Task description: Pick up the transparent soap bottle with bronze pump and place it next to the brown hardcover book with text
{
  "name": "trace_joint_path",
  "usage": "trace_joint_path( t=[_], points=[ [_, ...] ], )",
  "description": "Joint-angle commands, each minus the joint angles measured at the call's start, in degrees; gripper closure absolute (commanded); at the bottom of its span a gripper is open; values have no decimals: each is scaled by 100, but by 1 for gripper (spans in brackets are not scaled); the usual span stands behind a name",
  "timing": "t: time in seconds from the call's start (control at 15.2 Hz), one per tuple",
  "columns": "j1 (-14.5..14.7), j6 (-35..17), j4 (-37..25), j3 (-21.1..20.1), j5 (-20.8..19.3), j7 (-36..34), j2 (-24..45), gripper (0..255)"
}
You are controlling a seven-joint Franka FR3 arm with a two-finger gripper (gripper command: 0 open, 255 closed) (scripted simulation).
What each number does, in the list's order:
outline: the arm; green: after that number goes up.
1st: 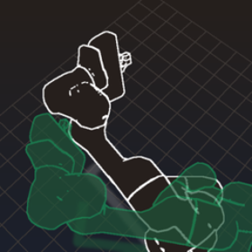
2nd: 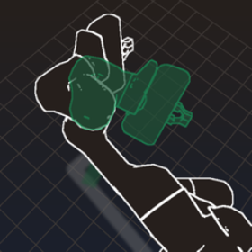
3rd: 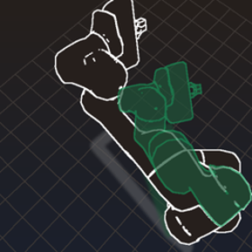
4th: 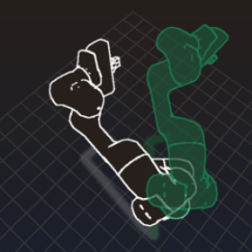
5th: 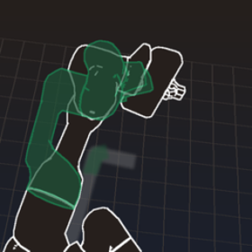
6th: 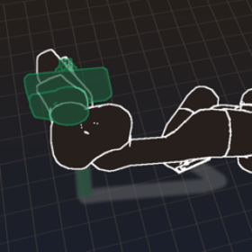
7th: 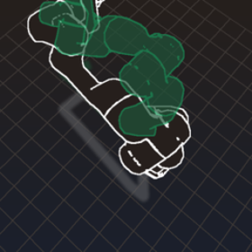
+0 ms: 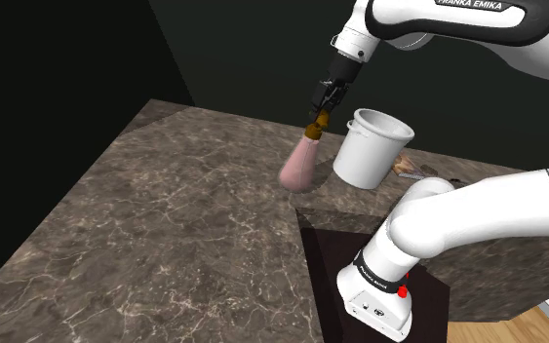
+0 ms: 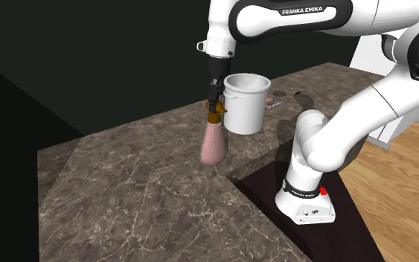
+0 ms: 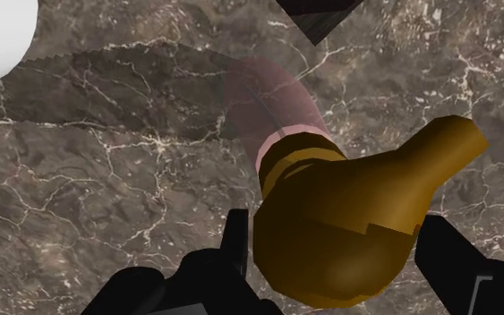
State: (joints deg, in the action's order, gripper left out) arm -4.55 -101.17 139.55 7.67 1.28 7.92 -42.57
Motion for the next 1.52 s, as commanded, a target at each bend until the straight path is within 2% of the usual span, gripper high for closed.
trace_joint_path(
  t=[0.0, 1.45],
  points=[
    [7, 127, -148, -10, 7, -15, 19, 255],
    [85, 1687, -2213, -49, 76, -130, 519, 255]
  ],
)
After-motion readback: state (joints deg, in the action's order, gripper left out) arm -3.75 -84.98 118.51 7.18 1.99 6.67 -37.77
